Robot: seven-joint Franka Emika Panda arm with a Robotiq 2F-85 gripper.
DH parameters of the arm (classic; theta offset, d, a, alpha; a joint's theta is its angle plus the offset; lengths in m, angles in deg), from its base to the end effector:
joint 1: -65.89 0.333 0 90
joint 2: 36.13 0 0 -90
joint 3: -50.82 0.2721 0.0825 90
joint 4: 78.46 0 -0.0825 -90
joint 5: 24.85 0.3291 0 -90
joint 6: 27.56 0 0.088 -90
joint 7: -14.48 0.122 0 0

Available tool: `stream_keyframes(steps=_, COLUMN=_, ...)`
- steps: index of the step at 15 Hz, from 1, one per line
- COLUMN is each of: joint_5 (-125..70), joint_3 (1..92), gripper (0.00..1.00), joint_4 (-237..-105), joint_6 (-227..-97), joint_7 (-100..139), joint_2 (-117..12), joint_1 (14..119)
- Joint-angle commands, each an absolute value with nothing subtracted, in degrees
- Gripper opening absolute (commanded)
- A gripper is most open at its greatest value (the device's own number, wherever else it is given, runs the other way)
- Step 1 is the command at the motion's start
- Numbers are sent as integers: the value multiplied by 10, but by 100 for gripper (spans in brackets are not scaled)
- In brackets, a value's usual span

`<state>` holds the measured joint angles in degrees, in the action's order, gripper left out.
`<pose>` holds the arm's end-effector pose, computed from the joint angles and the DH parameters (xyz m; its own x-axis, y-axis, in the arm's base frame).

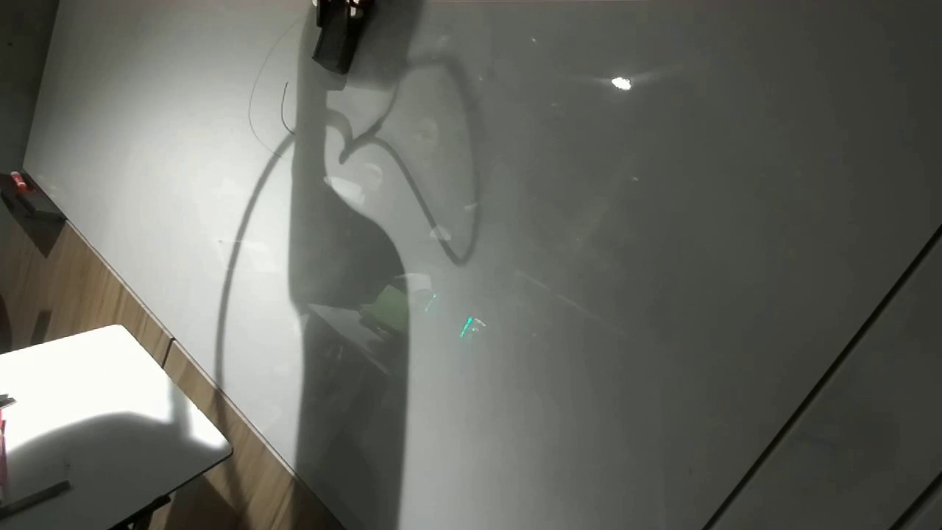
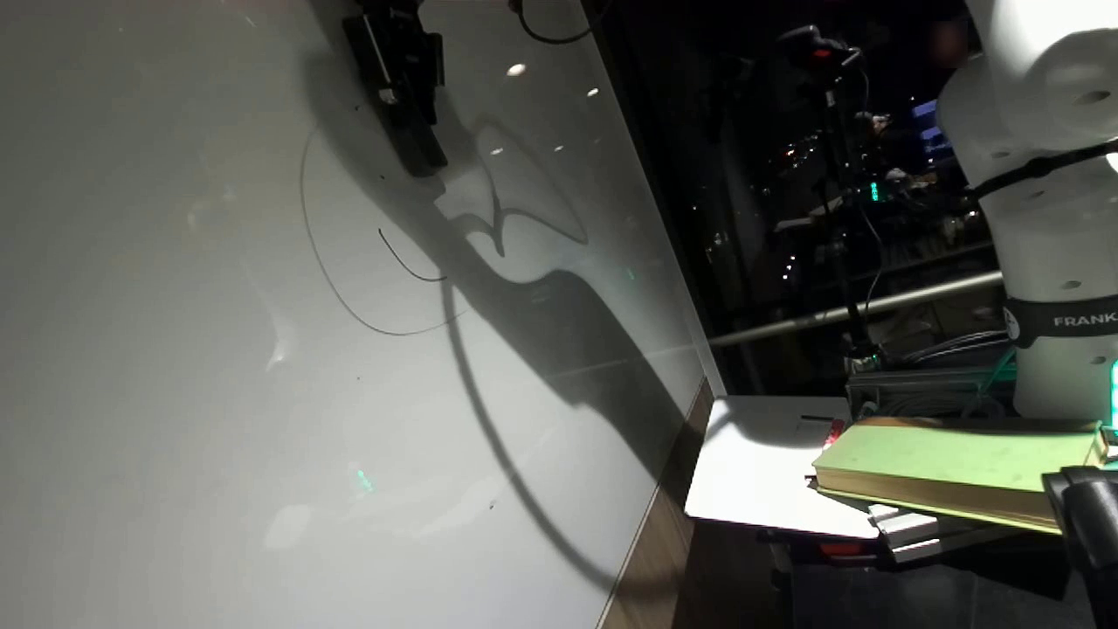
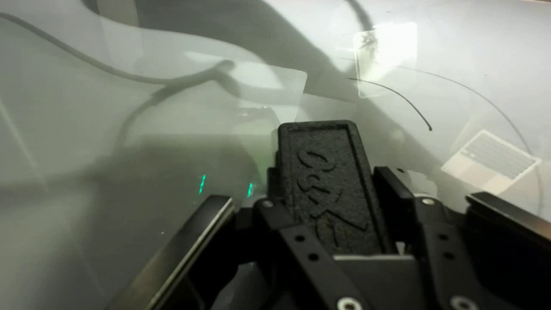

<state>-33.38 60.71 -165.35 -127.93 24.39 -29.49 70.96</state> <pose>0.4718 0.1163 0.6661 0.9258 0.1048 0.3633 0.0711 -0.9919 0.1049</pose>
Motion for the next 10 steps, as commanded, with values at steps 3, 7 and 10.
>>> stream_keyframes(steps=3, joint_5=-369, joint_3=650, gripper=29, joint_4=-1571, joint_6=-1289, joint_7=283, joint_2=-358, joint_1=756)
stream_keyframes(steps=7, joint_5=-400, joint_3=679, gripper=29, joint_4=-1553, joint_6=-1305, joint_7=313, joint_2=-391, joint_1=797)
stream_keyframes(steps=10, joint_5=-415, joint_3=691, gripper=29, joint_4=-1560, joint_6=-1321, joint_7=323, joint_2=-407, joint_1=816)
